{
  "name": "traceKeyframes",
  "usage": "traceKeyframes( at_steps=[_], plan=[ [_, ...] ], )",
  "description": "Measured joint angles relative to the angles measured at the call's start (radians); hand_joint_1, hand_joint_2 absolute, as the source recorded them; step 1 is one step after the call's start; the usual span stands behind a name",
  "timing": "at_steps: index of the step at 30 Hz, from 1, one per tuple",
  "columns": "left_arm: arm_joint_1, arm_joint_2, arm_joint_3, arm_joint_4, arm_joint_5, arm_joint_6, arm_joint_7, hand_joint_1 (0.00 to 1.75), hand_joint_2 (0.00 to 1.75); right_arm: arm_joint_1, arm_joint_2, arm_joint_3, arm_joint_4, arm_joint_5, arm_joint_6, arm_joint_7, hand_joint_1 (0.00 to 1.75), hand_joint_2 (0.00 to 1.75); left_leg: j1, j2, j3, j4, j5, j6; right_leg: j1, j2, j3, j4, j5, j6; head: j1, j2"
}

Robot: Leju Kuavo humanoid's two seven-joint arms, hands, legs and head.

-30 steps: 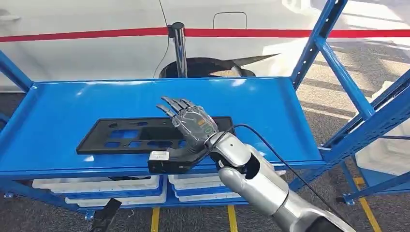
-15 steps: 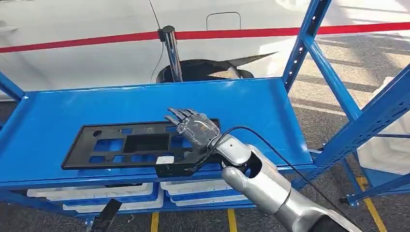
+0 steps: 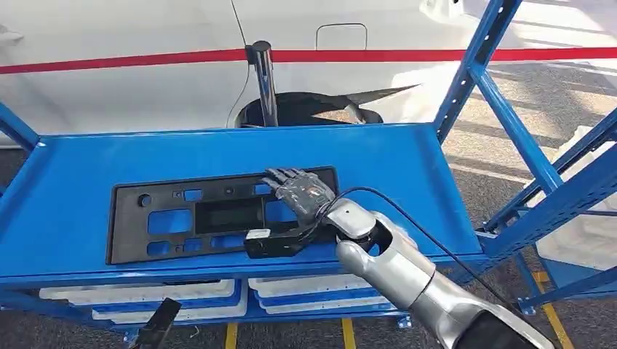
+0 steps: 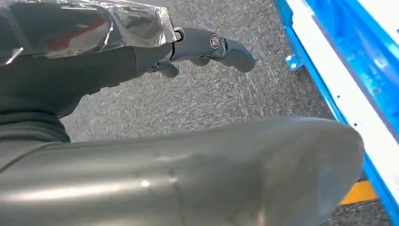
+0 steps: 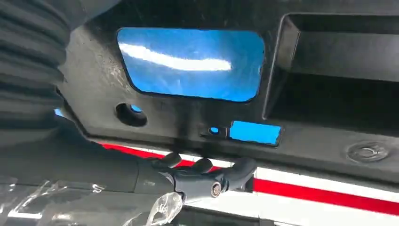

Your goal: Take the parts from the cabinet and place them on the table.

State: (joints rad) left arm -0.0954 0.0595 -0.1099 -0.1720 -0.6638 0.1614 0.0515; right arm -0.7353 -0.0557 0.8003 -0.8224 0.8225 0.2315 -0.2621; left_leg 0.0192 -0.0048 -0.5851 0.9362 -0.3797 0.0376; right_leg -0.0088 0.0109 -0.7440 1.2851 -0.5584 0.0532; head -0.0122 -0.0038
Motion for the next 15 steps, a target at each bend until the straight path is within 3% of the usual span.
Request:
traceKeyframes(
  at_steps=[1,3,4,6,8,10,11,13,14,15],
  plan=[
    [-0.001,0.0,0.0,0.0,0.0,0.0,0.0,0.0,0.0,-0.004,0.0,0.001,0.006,0.003,-0.002,0.003,0.0,1.75,0.002,-0.001,0.002,0.001,-0.002,-0.001,-0.003,-0.001,0.019,-0.046,0.033,0.002,0.0,0.0],
    [-0.001,0.0,0.0,0.0,0.0,0.0,0.003,0.0,0.0,-0.014,0.0,0.003,0.016,0.006,-0.006,0.011,0.0,1.75,0.008,-0.005,0.01,0.002,-0.007,-0.009,-0.009,-0.005,0.11,-0.229,0.123,0.005,0.0,0.0],
    [-0.001,0.0,0.001,0.0,0.0,0.0,0.005,0.0,0.0,-0.017,0.0,0.005,0.023,0.01,-0.008,0.015,0.0,1.75,0.007,-0.007,0.011,0.004,-0.01,-0.016,-0.014,-0.006,0.149,-0.303,0.144,0.008,0.0,0.0],
    [-0.002,0.0,0.001,0.0,0.001,0.0,0.007,0.0,0.0,-0.023,0.005,0.011,0.035,0.013,-0.017,0.019,0.0,1.75,0.001,-0.009,0.009,0.008,-0.014,-0.031,-0.008,0.003,0.155,-0.323,0.137,-0.007,-0.002,0.0],
    [0.0,0.0,0.001,0.0,0.001,0.0,0.007,0.0,0.0,-0.03,0.005,0.013,0.043,0.012,-0.018,0.027,0.0,1.75,0.008,-0.01,0.014,-0.001,-0.01,-0.043,0.001,0.003,0.155,-0.322,0.137,-0.021,-0.002,0.0],
    [0.001,-0.001,0.001,0.0,0.001,0.0,0.007,0.0,0.0,-0.047,0.009,0.013,0.05,0.006,-0.01,0.035,0.0,1.75,0.011,-0.004,-0.001,0.027,-0.034,-0.051,-0.007,0.002,0.158,-0.328,0.144,-0.036,-0.002,0.0],
    [-0.001,-0.001,0.001,0.0,0.001,0.0,0.006,0.0,0.0,-0.052,0.009,0.013,0.053,0.005,-0.004,0.036,0.0,1.75,0.011,-0.002,-0.025,0.087,-0.071,-0.052,-0.007,0.001,0.158,-0.327,0.144,-0.043,-0.004,0.0],
    [0.001,-0.001,0.001,0.0,0.001,0.0,0.005,0.0,0.0,-0.054,0.008,0.013,0.059,-0.004,0.007,0.038,0.0,1.75,0.009,-0.002,-0.107,0.266,-0.148,-0.057,-0.004,0.001,0.157,-0.327,0.143,-0.046,-0.005,0.0],
    [0.003,-0.001,0.001,0.0,0.001,0.0,0.005,0.0,0.0,-0.055,0.008,0.013,0.062,-0.009,0.01,0.039,0.0,1.75,0.009,-0.002,-0.14,0.332,-0.164,-0.057,-0.002,0.002,0.158,-0.327,0.142,-0.047,-0.005,0.0],
    [0.004,-0.001,0.001,0.0,0.001,0.0,0.005,0.0,0.0,-0.058,0.008,0.013,0.066,-0.014,0.01,0.039,0.0,1.75,0.009,-0.002,-0.151,0.349,-0.159,-0.056,0.0,0.004,0.159,-0.327,0.142,-0.048,-0.005,0.0]
  ],
)
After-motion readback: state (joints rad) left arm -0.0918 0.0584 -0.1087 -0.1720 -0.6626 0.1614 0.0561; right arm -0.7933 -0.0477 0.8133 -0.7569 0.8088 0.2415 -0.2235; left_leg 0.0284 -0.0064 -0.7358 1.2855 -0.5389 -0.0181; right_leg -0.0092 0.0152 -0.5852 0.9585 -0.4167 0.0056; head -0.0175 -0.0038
